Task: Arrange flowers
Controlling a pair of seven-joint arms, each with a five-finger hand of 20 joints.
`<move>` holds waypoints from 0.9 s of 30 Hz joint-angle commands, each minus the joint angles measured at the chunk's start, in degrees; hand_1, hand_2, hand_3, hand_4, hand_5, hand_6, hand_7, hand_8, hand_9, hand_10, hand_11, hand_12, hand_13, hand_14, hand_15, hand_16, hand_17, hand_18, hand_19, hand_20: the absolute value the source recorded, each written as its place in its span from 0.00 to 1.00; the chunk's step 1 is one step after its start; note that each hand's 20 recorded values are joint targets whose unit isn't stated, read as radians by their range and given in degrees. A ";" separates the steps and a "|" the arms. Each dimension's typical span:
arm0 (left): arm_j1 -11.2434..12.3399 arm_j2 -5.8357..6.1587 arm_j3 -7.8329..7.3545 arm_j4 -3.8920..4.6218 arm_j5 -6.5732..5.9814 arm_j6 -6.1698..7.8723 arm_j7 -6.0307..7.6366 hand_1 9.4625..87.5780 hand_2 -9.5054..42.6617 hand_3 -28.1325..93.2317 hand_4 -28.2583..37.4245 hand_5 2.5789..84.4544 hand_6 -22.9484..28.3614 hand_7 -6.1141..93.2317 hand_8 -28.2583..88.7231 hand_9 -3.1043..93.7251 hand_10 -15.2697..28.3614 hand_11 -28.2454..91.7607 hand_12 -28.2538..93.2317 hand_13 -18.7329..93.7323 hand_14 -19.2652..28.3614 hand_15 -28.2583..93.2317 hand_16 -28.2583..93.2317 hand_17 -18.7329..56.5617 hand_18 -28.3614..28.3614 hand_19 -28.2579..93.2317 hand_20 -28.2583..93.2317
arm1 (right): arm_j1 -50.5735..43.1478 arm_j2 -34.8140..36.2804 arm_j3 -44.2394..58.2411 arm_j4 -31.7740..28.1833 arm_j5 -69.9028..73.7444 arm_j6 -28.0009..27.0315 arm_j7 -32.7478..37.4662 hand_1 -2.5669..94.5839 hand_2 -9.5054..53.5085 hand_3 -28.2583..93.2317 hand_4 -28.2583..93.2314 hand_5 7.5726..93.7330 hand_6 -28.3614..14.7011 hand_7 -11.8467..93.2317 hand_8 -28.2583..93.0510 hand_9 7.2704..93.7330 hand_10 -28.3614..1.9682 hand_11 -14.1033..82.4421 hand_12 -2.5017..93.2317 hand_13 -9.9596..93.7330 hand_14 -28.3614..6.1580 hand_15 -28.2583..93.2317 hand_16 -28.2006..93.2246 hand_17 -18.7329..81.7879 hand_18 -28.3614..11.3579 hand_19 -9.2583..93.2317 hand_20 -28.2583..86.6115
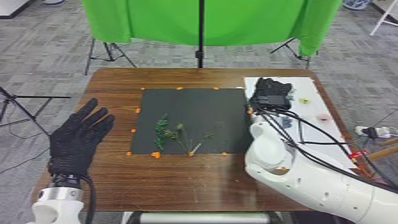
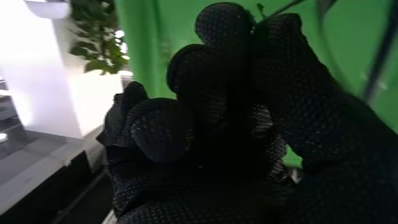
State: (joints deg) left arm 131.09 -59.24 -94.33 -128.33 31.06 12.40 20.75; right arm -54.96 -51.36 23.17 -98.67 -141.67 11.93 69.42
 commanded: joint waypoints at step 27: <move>1.52 -0.20 0.00 0.04 -0.21 0.40 0.35 0.19 0.33 0.89 0.04 0.46 0.65 0.17 0.16 0.39 0.80 0.44 0.31 0.38 0.95 0.62 0.16 0.11 0.92 0.65 0.33 | -19.23 -10.16 9.68 -7.59 5.05 -7.58 -2.48 0.61 0.00 0.84 0.00 0.99 0.57 0.30 0.34 0.80 0.38 0.69 0.39 0.74 0.35 0.97 0.35 0.47 0.01 1.00 0.59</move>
State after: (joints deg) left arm 131.57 -59.38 -94.55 -128.32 31.09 12.38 20.83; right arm -73.17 -60.98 32.65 -106.29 -135.41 5.79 67.57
